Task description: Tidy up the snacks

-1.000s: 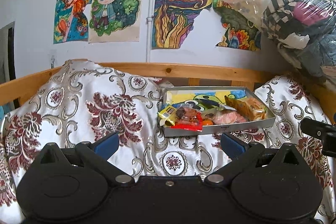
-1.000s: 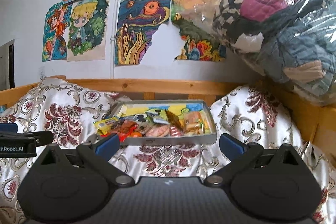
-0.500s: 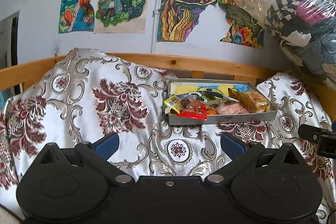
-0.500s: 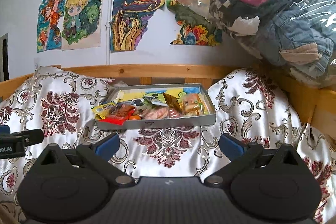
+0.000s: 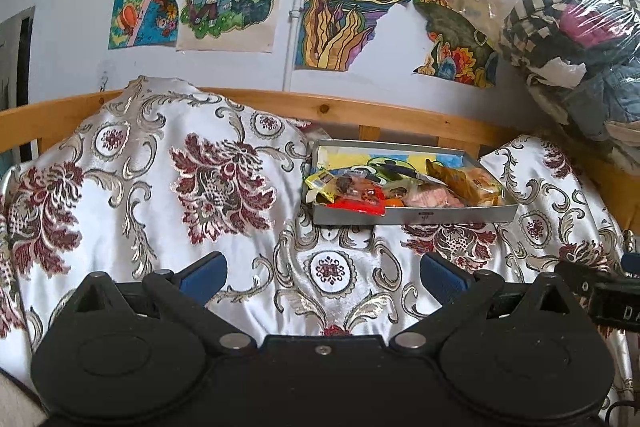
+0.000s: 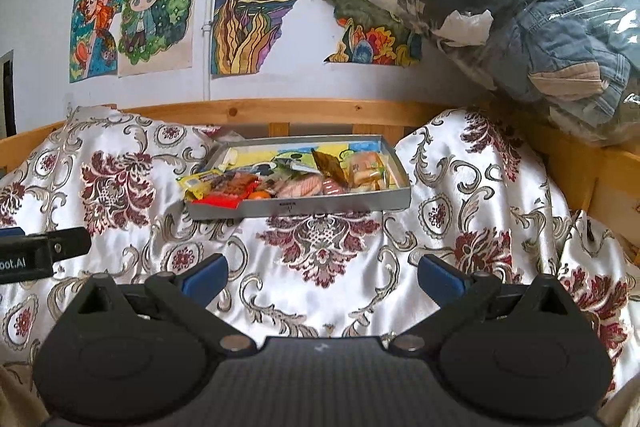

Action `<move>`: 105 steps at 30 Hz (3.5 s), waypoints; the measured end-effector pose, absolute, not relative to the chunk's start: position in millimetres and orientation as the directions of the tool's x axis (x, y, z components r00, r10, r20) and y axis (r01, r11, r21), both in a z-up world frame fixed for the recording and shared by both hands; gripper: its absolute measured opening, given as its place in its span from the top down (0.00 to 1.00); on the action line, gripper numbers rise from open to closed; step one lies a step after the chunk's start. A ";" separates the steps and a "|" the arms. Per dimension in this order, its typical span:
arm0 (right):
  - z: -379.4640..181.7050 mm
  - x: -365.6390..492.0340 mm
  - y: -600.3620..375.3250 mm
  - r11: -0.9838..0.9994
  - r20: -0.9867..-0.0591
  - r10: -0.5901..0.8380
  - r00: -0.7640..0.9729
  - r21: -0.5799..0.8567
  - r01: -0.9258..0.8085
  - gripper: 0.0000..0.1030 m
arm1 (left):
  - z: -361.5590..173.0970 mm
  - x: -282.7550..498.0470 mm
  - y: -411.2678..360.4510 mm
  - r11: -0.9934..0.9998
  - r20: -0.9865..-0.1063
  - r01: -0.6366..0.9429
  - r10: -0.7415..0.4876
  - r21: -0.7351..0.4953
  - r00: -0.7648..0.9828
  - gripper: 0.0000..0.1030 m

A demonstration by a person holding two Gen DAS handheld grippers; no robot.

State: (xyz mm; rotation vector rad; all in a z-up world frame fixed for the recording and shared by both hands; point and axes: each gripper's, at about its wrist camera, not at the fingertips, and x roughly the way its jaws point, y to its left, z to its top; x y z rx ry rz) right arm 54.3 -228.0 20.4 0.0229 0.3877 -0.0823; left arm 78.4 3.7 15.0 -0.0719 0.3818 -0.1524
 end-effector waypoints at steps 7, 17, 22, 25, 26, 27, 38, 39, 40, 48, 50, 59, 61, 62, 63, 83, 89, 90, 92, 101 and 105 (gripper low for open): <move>20.0 54.6 -227.3 0.995 -0.386 -0.095 0.918 0.001 0.103 0.00 | 11.8 73.2 4.8 0.986 -0.381 0.130 -0.159 -0.101 0.911 0.01; 18.7 55.8 -229.3 0.993 -0.396 -0.108 0.912 0.003 0.119 0.00 | 9.1 74.3 2.7 0.988 -0.405 0.126 -0.150 -0.084 0.902 0.01; 18.7 55.0 -227.9 0.994 -0.394 -0.106 0.913 -0.004 0.113 0.00 | 8.4 74.0 1.4 0.988 -0.408 0.134 -0.154 -0.078 0.900 0.01; 18.7 55.1 -226.4 0.994 -0.393 -0.103 0.914 -0.012 0.107 0.00 | 8.6 74.1 1.6 0.988 -0.408 0.136 -0.156 -0.076 0.900 0.01; 18.7 55.1 -226.1 0.994 -0.392 -0.103 0.914 -0.014 0.105 0.00 | 8.6 73.9 1.7 0.988 -0.407 0.136 -0.156 -0.076 0.900 0.01; 18.8 55.0 -226.1 0.994 -0.392 -0.102 0.914 -0.015 0.105 0.00 | 8.6 73.9 1.5 0.988 -0.407 0.136 -0.155 -0.077 0.900 0.01; 18.9 55.2 -226.7 0.994 -0.392 -0.102 0.914 -0.015 0.104 0.00 | 8.6 73.6 1.4 0.988 -0.408 0.136 -0.156 -0.077 0.900 0.01; 18.9 55.1 -226.6 0.994 -0.392 -0.102 0.914 -0.016 0.104 0.00 | 8.6 73.6 1.4 0.988 -0.407 0.136 -0.156 -0.077 0.900 0.01; 18.9 55.1 -226.6 0.994 -0.392 -0.102 0.914 -0.016 0.104 0.00 | 8.6 73.6 1.3 0.988 -0.407 0.136 -0.156 -0.077 0.900 0.01; 18.7 55.1 -226.2 0.994 -0.392 -0.102 0.914 -0.016 0.104 0.00 | 8.5 73.5 1.2 0.988 -0.407 0.136 -0.155 -0.077 0.900 0.01; 18.6 55.2 -226.2 0.994 -0.392 -0.102 0.914 -0.016 0.104 0.00 | 8.5 73.4 1.1 0.988 -0.408 0.135 -0.155 -0.077 0.900 0.01; 18.8 55.1 -225.9 0.994 -0.393 -0.102 0.914 -0.017 0.104 0.00 | 8.5 73.3 1.3 0.988 -0.407 0.136 -0.156 -0.077 0.900 0.01; 18.8 55.2 -226.0 0.994 -0.393 -0.102 0.914 -0.017 0.104 0.00 | 8.5 73.3 1.3 0.988 -0.408 0.136 -0.156 -0.077 0.900 0.01; 18.9 55.2 -225.9 0.994 -0.393 -0.102 0.914 -0.017 0.104 0.00 | 8.5 73.2 1.3 0.988 -0.408 0.136 -0.155 -0.077 0.900 0.01; 18.9 55.1 -225.9 0.994 -0.393 -0.102 0.914 -0.017 0.104 0.00 | 8.5 73.2 1.3 0.988 -0.407 0.136 -0.155 -0.077 0.900 0.01; 19.2 55.0 -225.7 0.995 -0.395 -0.102 0.913 -0.018 0.103 0.00 | 8.8 73.0 1.2 0.988 -0.407 0.136 -0.156 -0.077 0.900 0.01; 19.3 55.0 -225.4 0.994 -0.395 -0.102 0.913 -0.018 0.104 0.00 | 8.7 73.0 1.3 0.988 -0.407 0.136 -0.156 -0.077 0.900 0.01; 19.3 55.0 -225.3 0.994 -0.395 -0.102 0.913 -0.018 0.104 0.00 | 8.7 72.9 1.2 0.988 -0.407 0.136 -0.156 -0.077 0.900 0.01; 19.3 55.1 -225.6 0.994 -0.395 -0.102 0.913 -0.018 0.104 0.00 | 8.6 72.9 1.3 0.988 -0.407 0.136 -0.156 -0.077 0.900 0.01; 19.3 55.2 -225.6 0.994 -0.395 -0.102 0.913 -0.018 0.103 0.00 | 8.6 72.8 1.4 0.988 -0.407 0.136 -0.156 -0.077 0.900 0.01; 19.3 55.2 -225.4 0.994 -0.396 -0.102 0.913 -0.019 0.103 0.00 | 8.7 72.8 1.4 0.988 -0.407 0.136 -0.156 -0.077 0.900 0.01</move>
